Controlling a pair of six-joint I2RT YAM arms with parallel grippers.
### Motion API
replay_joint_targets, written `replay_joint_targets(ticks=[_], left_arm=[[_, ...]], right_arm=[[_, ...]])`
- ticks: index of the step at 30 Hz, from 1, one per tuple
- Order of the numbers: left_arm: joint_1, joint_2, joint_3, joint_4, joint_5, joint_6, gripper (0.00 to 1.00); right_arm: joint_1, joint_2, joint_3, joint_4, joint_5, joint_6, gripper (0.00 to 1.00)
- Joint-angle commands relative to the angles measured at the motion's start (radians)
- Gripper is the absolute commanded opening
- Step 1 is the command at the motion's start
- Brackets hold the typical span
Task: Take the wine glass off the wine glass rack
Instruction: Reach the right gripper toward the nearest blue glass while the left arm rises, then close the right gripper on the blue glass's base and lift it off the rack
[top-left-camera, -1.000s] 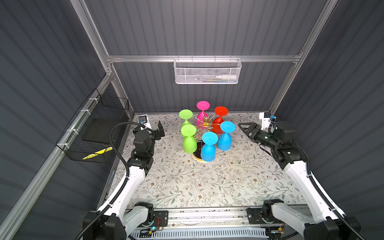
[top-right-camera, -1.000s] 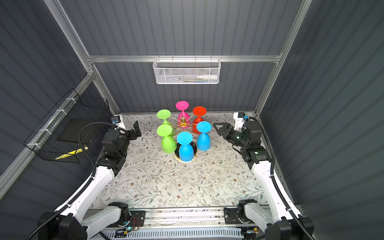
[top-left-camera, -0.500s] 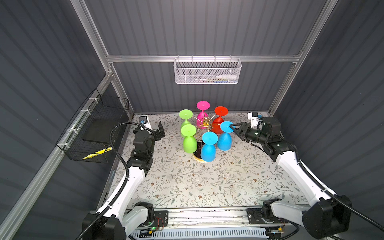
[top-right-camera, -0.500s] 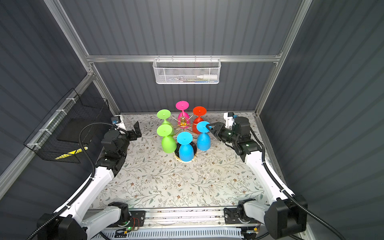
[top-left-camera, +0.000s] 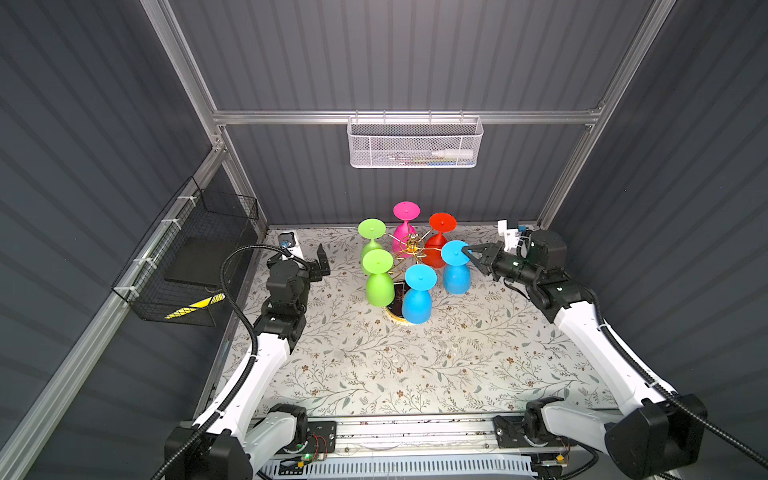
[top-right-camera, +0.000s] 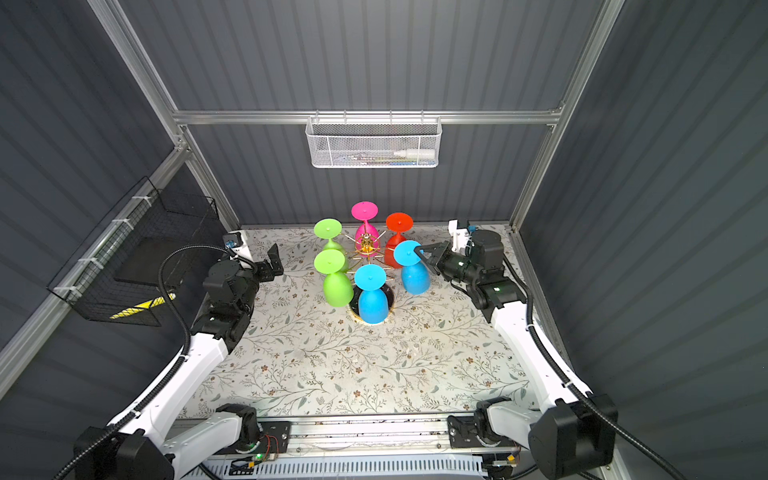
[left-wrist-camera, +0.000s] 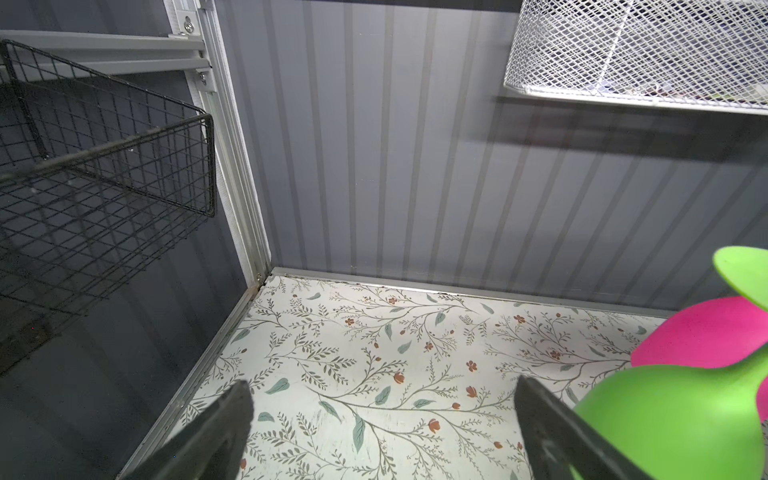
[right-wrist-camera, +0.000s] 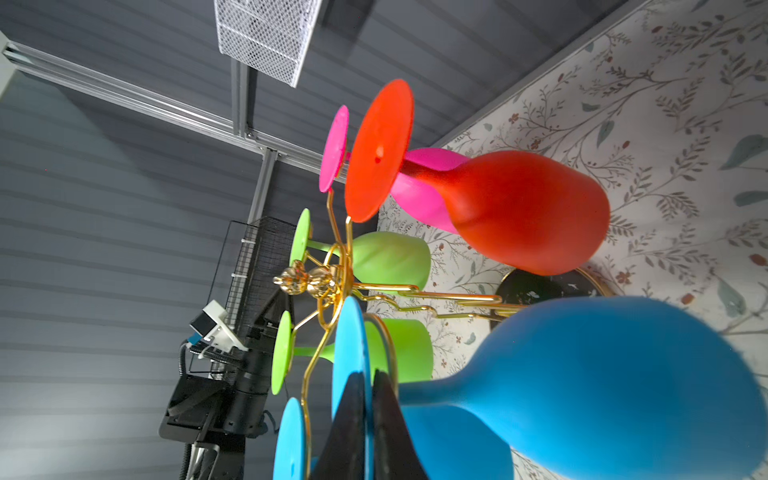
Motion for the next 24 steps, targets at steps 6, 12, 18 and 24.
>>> replay_joint_targets(ticks=[6, 12, 18, 24], left_arm=[[-0.004, -0.003, 0.01, -0.012, 0.019, -0.013, 1.0], [-0.003, -0.009, 0.01, -0.013, 0.021, -0.014, 1.0], [-0.003, -0.017, 0.009, -0.015, 0.026, -0.015, 1.0], [-0.003, -0.029, 0.008, -0.015, 0.023, -0.015, 1.0]], right_arm=[[0.006, -0.039, 0.036, 0.01, -0.014, 0.032, 0.0], [0.032, -0.04, 0.044, 0.016, 0.016, 0.044, 0.0], [0.073, -0.015, 0.073, 0.02, 0.055, 0.039, 0.0], [0.114, 0.02, 0.111, 0.014, 0.104, 0.022, 0.0]])
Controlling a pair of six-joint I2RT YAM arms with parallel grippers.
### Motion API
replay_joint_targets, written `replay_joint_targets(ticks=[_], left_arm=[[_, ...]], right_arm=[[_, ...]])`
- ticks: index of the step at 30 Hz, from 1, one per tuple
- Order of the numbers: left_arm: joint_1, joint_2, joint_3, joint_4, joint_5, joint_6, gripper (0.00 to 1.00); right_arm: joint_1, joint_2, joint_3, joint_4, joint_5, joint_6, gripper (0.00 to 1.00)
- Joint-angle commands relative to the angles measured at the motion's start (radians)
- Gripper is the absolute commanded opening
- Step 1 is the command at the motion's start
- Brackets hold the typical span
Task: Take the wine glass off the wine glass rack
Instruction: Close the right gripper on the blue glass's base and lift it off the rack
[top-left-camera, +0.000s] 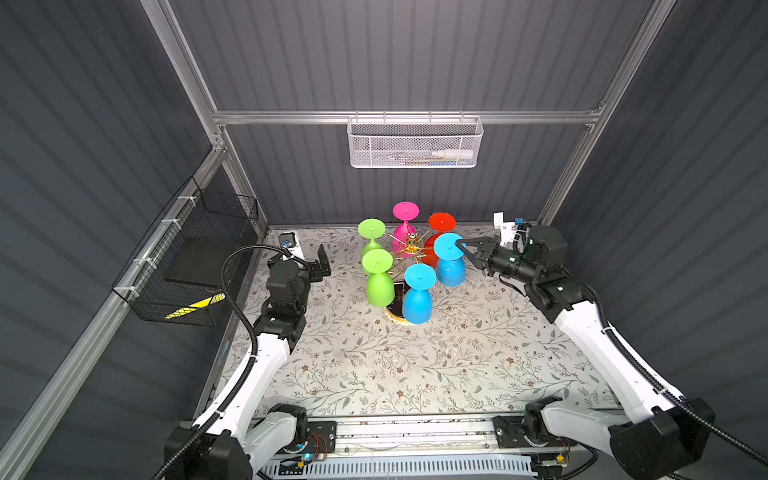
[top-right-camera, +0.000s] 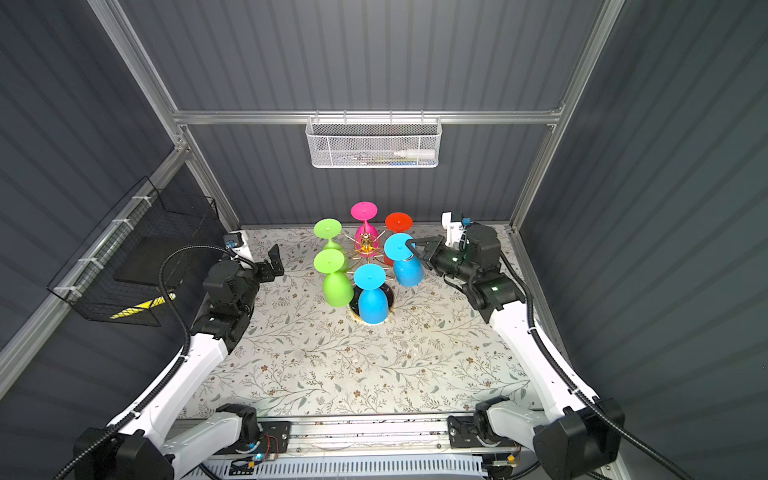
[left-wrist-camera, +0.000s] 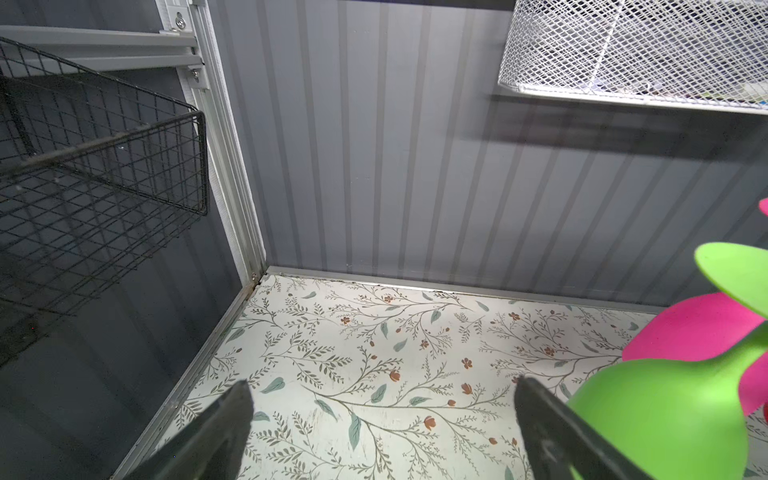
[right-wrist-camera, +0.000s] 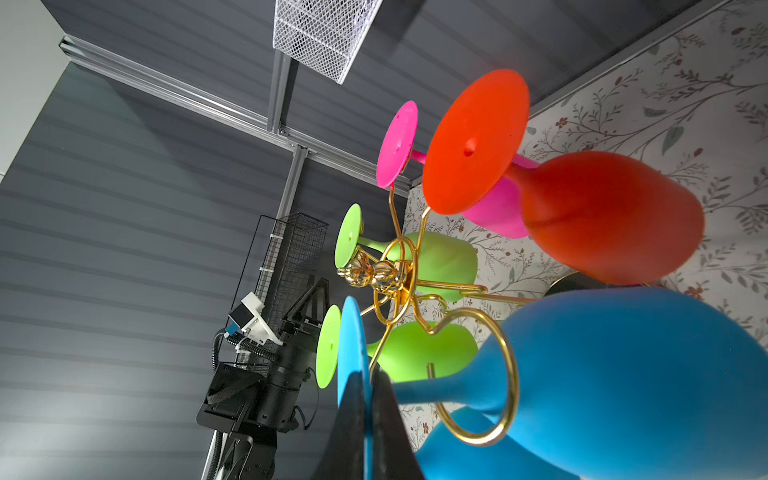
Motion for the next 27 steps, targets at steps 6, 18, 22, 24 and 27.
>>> replay_joint_targets(ticks=[6, 18, 22, 24, 27], left_arm=[[-0.003, -0.041, 0.005, -0.015, 0.004, -0.002, 1.0], [-0.004, -0.059, 0.002, -0.013, 0.004, -0.004, 1.0], [-0.003, -0.058, 0.002, -0.014, 0.004, -0.007, 1.0], [-0.003, -0.057, 0.002, -0.014, 0.004, -0.007, 1.0], [-0.003, -0.056, 0.002, -0.014, 0.003, -0.011, 1.0]], right_arm=[[0.047, 0.06, 0.078, 0.016, 0.047, -0.031, 0.0], [0.103, 0.087, 0.118, -0.082, 0.055, -0.082, 0.0], [0.108, 0.057, 0.097, -0.122, 0.076, -0.095, 0.0], [0.107, 0.033, 0.08, -0.141, 0.096, -0.101, 0.0], [0.107, -0.002, 0.057, -0.164, 0.128, -0.111, 0.0]])
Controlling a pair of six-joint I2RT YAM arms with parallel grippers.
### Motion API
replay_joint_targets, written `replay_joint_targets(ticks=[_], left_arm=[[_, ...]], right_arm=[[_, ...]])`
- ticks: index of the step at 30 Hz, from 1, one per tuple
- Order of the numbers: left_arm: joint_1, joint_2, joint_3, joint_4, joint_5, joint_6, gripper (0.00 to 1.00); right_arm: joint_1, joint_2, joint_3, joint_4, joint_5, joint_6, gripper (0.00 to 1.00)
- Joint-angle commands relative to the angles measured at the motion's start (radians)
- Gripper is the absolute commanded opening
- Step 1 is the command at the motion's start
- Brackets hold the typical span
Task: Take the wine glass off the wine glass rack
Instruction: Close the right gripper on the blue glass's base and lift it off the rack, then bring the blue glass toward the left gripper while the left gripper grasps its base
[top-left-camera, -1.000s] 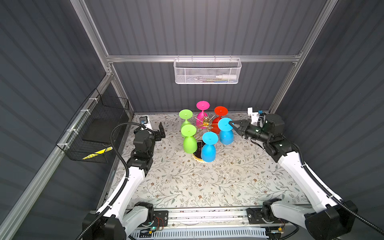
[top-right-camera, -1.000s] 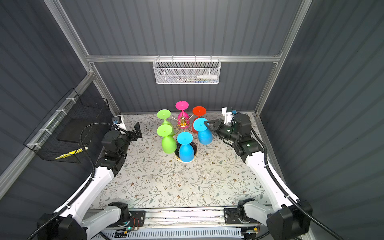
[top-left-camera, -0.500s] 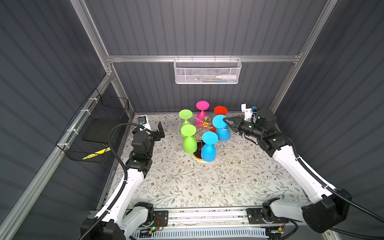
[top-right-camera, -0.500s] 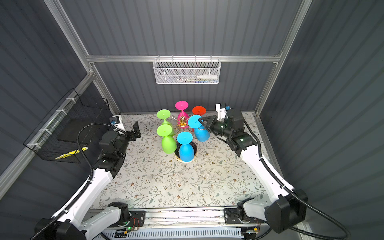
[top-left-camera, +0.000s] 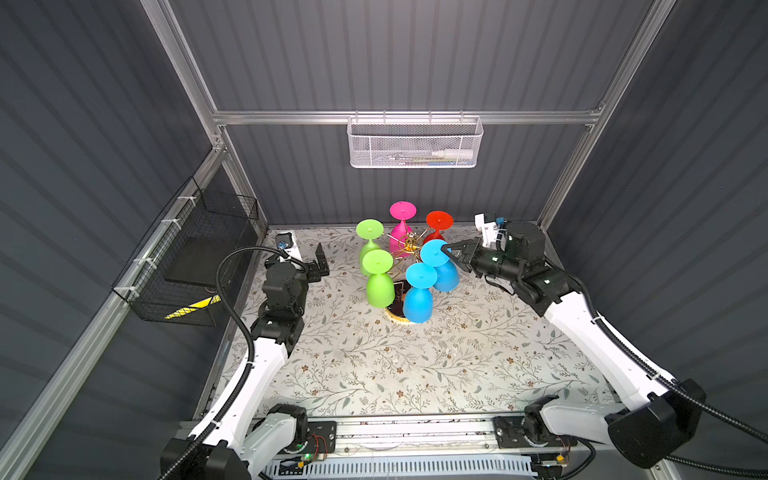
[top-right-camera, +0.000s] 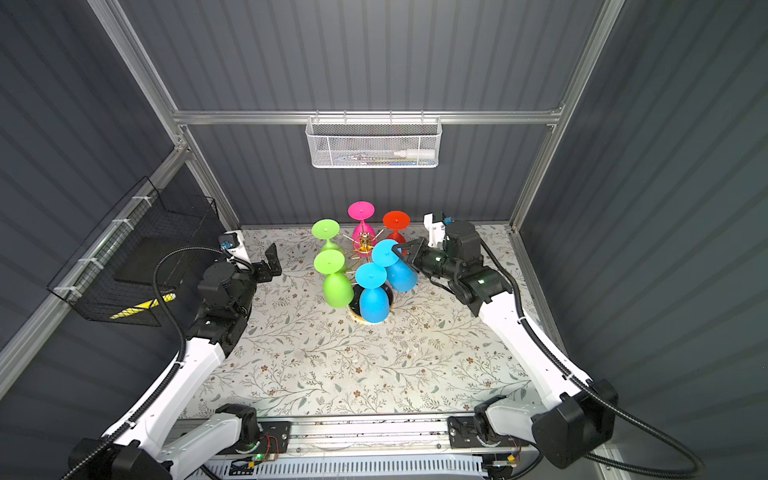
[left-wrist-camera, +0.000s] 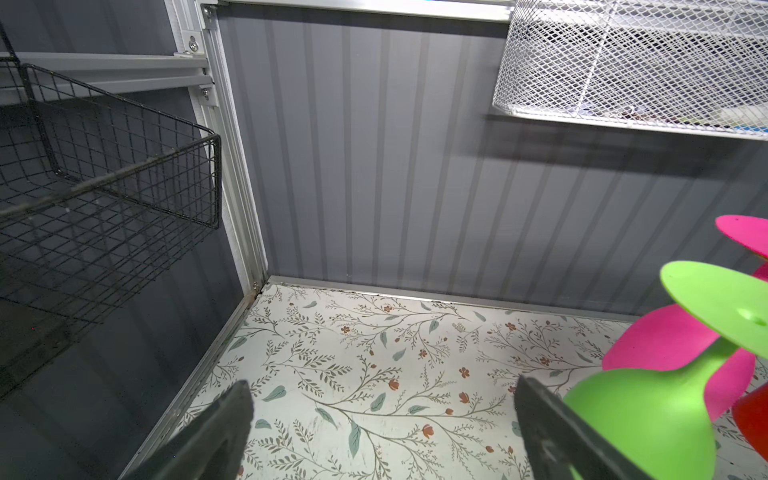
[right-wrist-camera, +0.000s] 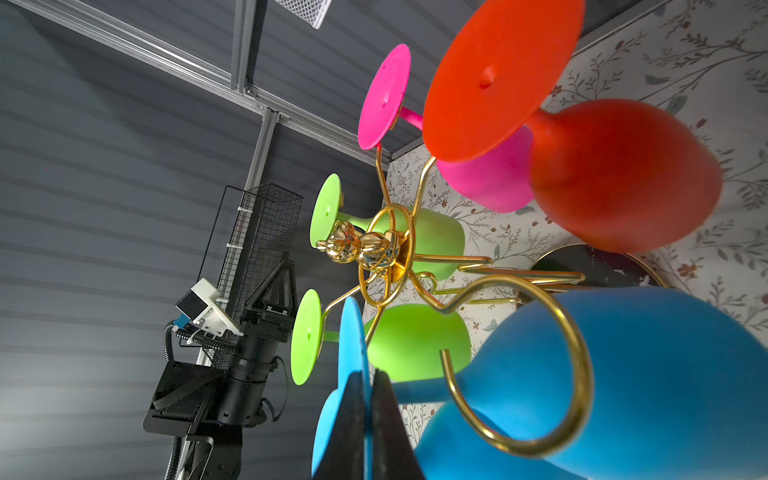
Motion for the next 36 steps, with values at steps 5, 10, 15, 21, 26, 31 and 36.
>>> replay_joint_targets(ticks=[5, 10, 15, 21, 26, 31, 36], left_arm=[[-0.003, -0.016, 0.001, -0.007, 0.003, -0.013, 1.0], [-0.003, -0.022, 0.013, -0.013, 0.015, -0.03, 0.99], [-0.004, -0.004, 0.132, -0.122, 0.244, -0.1, 0.89], [-0.003, 0.141, 0.371, -0.198, 0.75, -0.234, 0.77], [-0.006, 0.262, 0.531, -0.125, 1.122, -0.356, 0.67], [-0.086, 0.344, 0.596, 0.027, 1.283, -0.505, 0.65], [-0.217, 0.408, 0.68, 0.006, 1.288, -0.473, 0.66]], right_arm=[[0.002, -0.106, -0.056, -0.055, 0.086, -0.042, 0.0], [-0.01, -0.19, -0.081, -0.111, 0.116, -0.069, 0.0], [-0.056, -0.29, -0.054, -0.229, 0.201, -0.165, 0.0], [-0.078, -0.357, 0.032, -0.266, 0.254, -0.332, 0.0], [-0.076, -0.33, 0.131, -0.246, 0.185, -0.479, 0.0], [-0.07, -0.253, 0.246, -0.264, 0.075, -0.567, 0.0], [-0.037, -0.189, 0.313, -0.245, 0.02, -0.597, 0.0]])
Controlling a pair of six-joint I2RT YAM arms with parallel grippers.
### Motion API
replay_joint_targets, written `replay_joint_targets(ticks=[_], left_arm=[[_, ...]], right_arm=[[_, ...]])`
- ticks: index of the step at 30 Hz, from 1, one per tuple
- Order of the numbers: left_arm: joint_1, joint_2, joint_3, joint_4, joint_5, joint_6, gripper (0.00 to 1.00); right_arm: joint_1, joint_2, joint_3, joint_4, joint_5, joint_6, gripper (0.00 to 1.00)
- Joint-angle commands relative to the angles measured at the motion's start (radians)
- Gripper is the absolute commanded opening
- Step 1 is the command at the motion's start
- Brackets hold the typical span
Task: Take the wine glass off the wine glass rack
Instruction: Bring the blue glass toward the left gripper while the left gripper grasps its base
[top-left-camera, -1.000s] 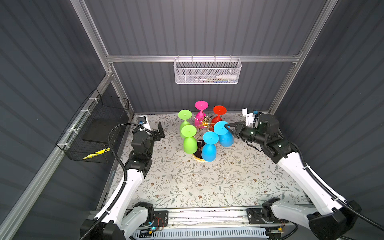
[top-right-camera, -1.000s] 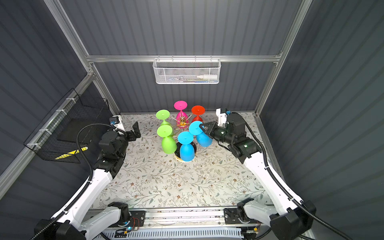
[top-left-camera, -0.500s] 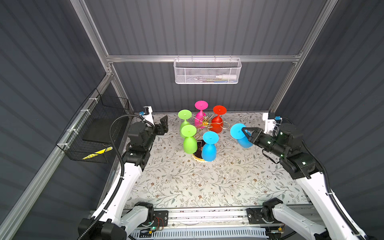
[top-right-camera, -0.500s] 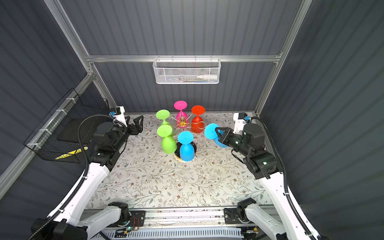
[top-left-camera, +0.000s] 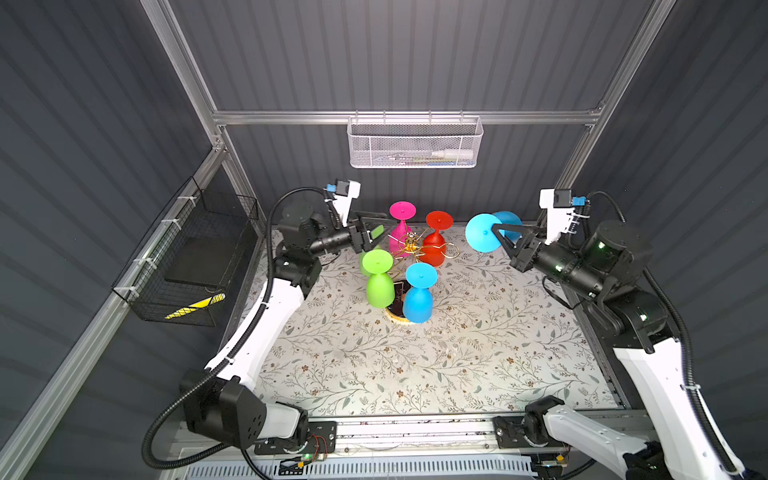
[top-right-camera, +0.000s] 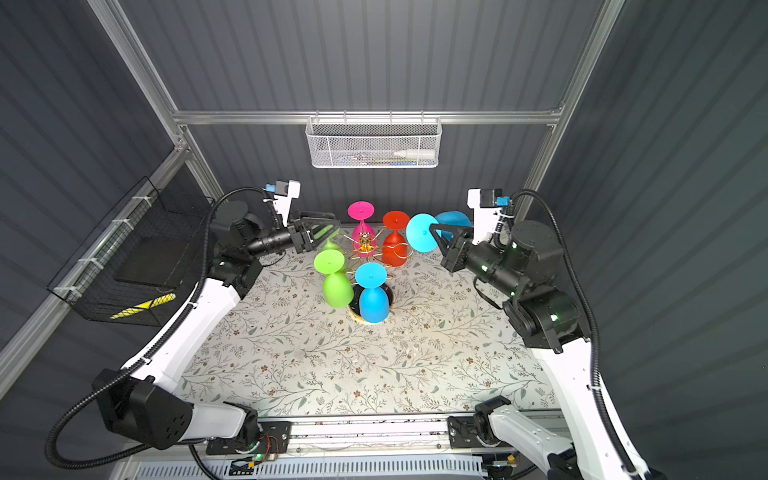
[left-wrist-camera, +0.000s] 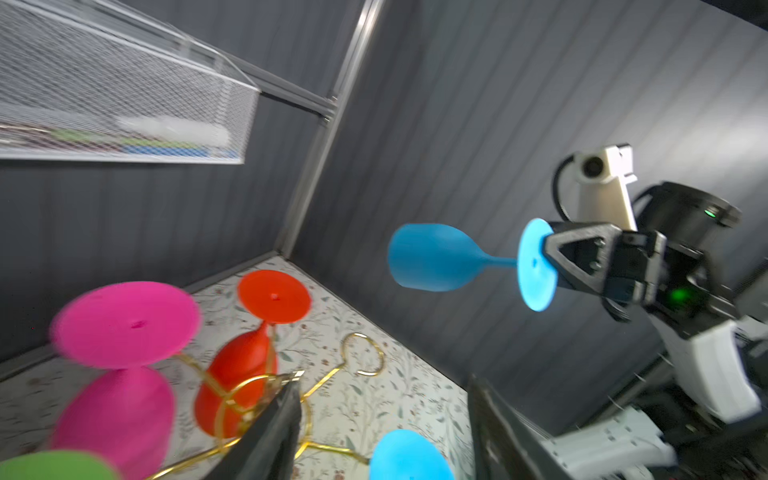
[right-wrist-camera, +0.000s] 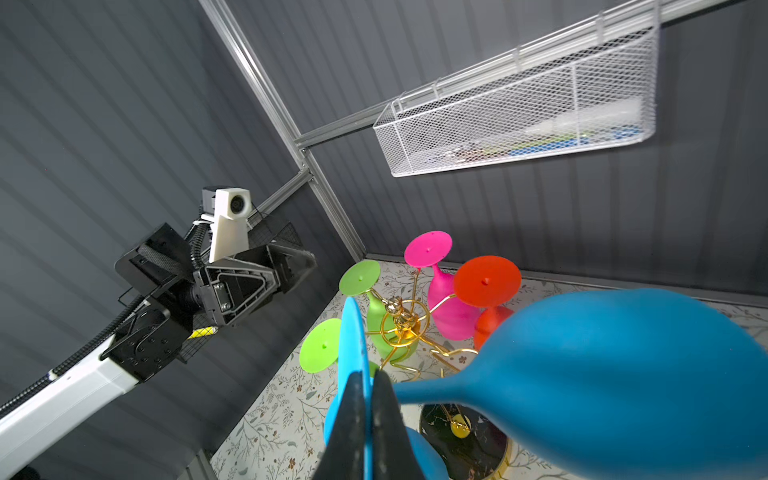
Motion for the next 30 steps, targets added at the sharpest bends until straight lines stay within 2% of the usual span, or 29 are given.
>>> replay_joint_targets(ticks=[1, 6, 15, 18, 21, 25, 30], left_arm=[[-0.051, 0.026, 0.073, 0.073, 0.092, -0.063, 0.65], [-0.09, 0.095, 0.074, 0.319, 0.122, -0.251, 0.62], [-0.185, 0.169, 0.122, 0.355, 0.167, -0.279, 0.61], [-0.202, 0.186, 0.121, 0.418, 0.185, -0.33, 0.59], [-0.211, 0.2, 0.121, 0.489, 0.2, -0.386, 0.5], [-0.213, 0.21, 0.117, 0.537, 0.207, -0.426, 0.25], [-0.213, 0.21, 0.123, 0.573, 0.236, -0.466, 0.01]], right_arm=[[0.023, 0.026, 0.037, 0.021, -0.077, -0.059, 0.0], [0.07, 0.069, 0.06, 0.045, -0.107, -0.06, 0.0], [0.114, 0.12, 0.059, 0.12, -0.118, -0.042, 0.0], [0.12, 0.135, 0.059, 0.128, -0.118, -0.037, 0.0], [0.127, 0.146, 0.059, 0.131, -0.112, -0.034, 0.0], [0.13, 0.154, 0.059, 0.126, -0.103, -0.033, 0.0], [0.13, 0.143, 0.057, 0.093, -0.064, -0.047, 0.03]])
